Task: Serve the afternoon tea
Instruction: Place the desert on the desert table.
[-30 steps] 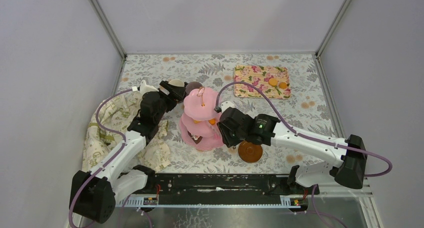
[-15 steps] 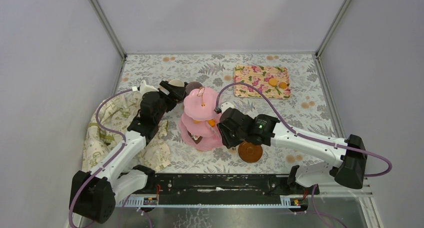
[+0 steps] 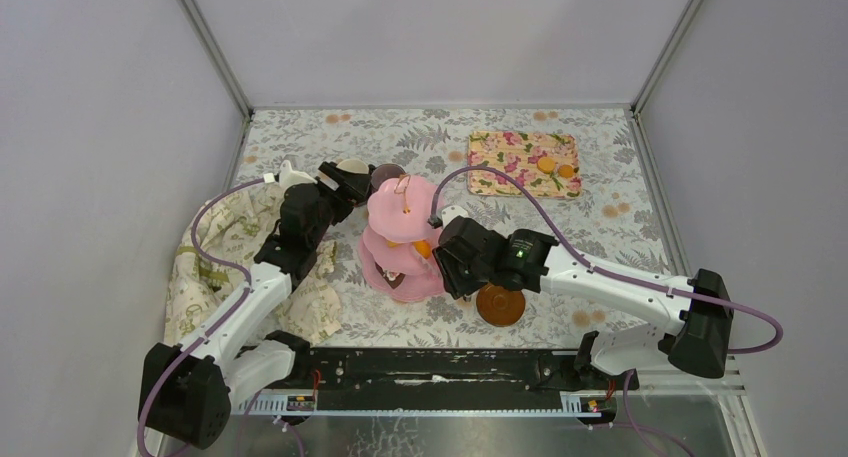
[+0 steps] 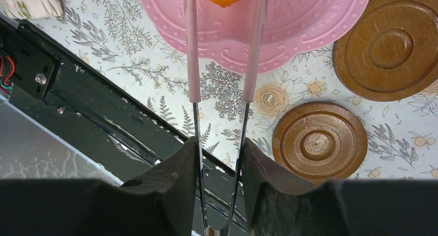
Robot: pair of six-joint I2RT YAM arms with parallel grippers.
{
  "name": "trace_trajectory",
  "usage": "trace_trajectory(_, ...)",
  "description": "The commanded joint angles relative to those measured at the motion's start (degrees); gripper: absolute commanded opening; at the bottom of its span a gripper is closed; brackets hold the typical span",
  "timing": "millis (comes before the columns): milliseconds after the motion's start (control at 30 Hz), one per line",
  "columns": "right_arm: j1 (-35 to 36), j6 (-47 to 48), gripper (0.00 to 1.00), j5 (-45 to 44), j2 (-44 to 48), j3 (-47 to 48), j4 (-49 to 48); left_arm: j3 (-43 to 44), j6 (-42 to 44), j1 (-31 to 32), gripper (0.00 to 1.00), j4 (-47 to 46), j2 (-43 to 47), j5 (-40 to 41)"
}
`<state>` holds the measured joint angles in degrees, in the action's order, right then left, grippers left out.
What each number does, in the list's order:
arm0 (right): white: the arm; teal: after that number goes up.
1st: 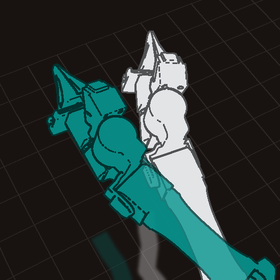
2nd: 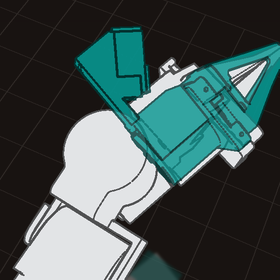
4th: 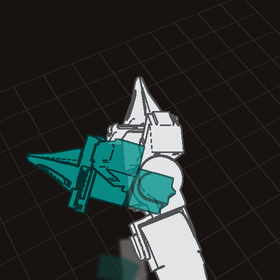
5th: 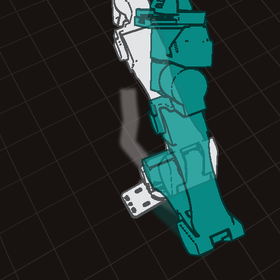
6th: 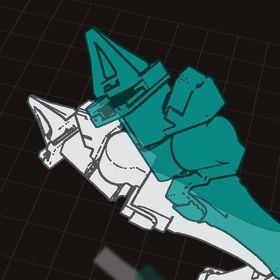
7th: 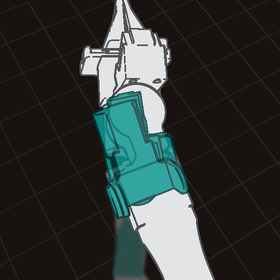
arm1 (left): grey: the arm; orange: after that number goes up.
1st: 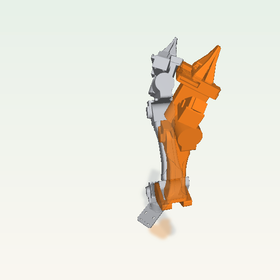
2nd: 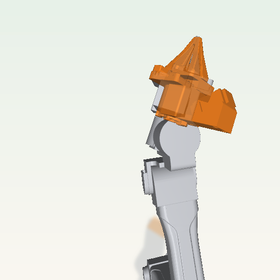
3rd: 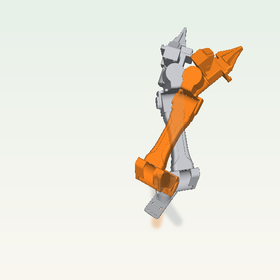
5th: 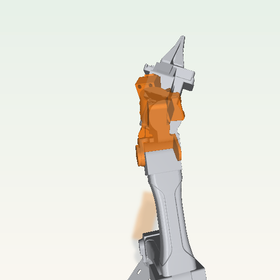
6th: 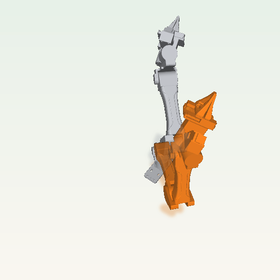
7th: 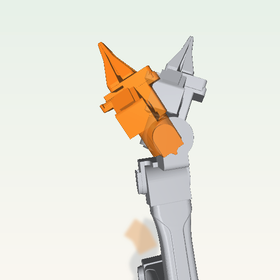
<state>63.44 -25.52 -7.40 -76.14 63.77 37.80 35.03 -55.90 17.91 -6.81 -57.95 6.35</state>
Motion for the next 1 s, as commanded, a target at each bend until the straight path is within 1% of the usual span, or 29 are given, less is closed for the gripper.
trace_trajectory(0,0.5,-0.41,0.41,0.4,-0.15,0.27,-1.74,0.57,0.88,-0.42,0.87,-3.24,0.85,-0.72)
trace_trajectory(967,1.07,-1.15,0.41,-1.9,4.07,1.54,-0.54,1.18,1.13,-0.48,0.87,-3.08,0.61,-0.36)
